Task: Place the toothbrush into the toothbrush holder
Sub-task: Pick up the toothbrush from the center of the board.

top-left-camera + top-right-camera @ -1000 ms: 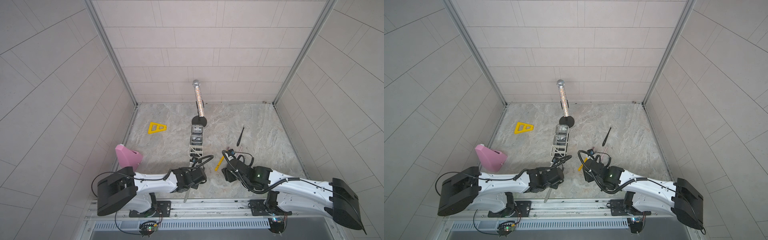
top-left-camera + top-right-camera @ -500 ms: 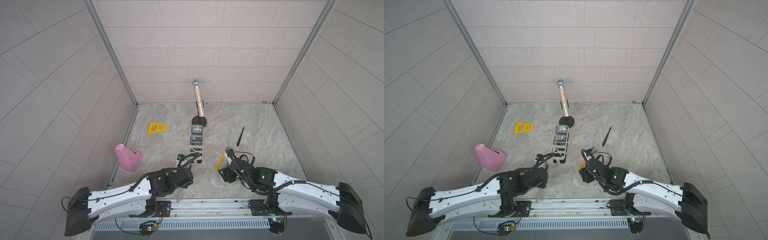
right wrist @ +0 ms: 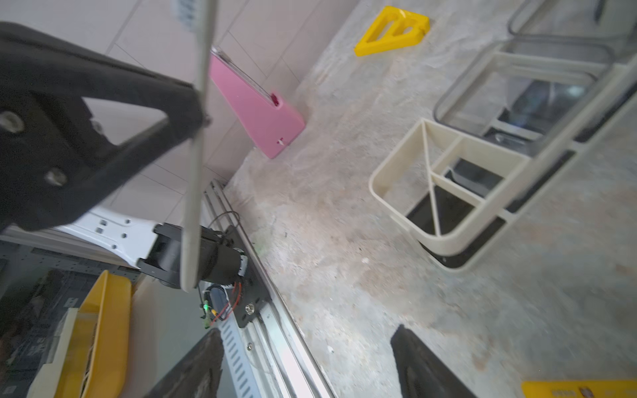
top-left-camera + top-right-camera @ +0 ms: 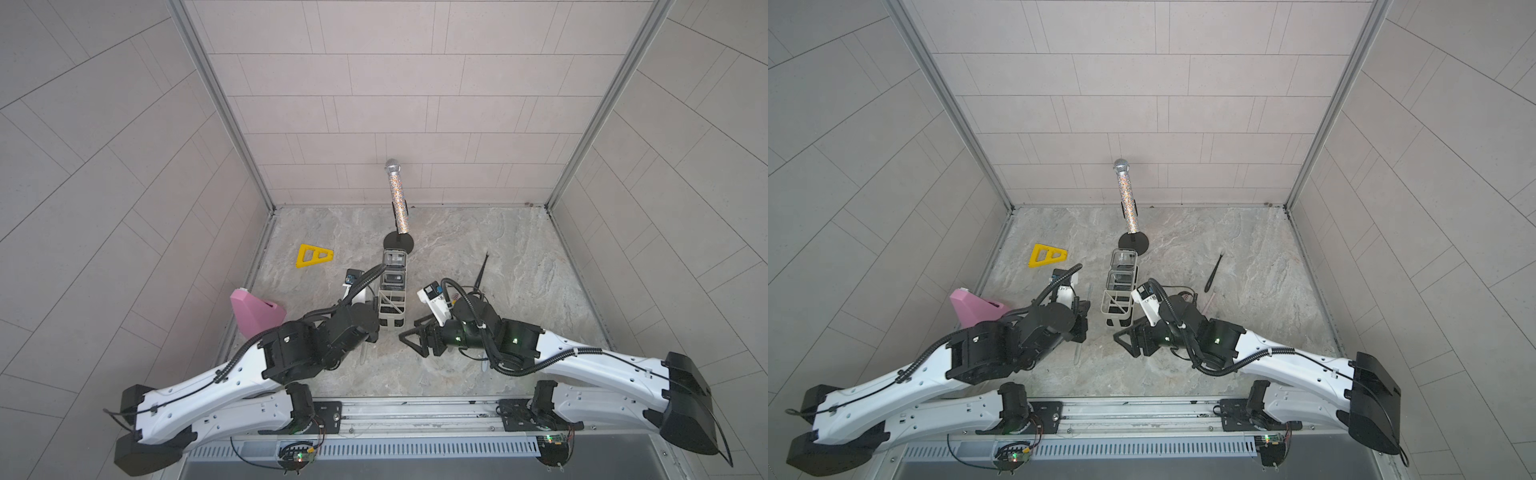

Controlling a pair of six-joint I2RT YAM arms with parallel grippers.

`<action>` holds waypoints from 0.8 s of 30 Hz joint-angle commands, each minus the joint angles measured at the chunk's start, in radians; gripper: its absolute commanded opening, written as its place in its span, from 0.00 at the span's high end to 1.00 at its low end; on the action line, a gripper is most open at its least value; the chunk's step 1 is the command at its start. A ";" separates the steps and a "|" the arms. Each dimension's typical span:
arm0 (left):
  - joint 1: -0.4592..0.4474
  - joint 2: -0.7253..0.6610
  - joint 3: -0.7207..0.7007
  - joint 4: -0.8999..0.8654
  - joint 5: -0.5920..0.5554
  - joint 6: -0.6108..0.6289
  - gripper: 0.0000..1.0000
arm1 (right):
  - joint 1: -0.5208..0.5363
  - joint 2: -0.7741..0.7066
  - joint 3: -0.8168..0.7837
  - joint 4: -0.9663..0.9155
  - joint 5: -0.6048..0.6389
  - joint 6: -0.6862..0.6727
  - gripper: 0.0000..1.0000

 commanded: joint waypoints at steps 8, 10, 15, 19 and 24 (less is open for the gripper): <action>0.069 0.044 0.025 0.241 0.039 0.071 0.99 | -0.035 0.130 0.103 0.220 -0.124 0.053 0.18; 0.079 0.026 0.012 0.267 0.039 0.055 0.99 | -0.035 0.155 0.114 0.228 -0.125 0.056 0.18; 0.117 -0.025 -0.026 0.319 0.089 0.018 1.00 | -0.035 0.195 0.107 0.290 -0.123 0.072 0.22; 0.124 -0.036 -0.041 0.344 0.116 -0.006 1.00 | -0.036 0.221 0.116 0.326 -0.122 0.077 0.38; 0.125 -0.038 -0.064 0.377 0.132 -0.026 1.00 | -0.037 0.236 0.128 0.351 -0.122 0.088 0.67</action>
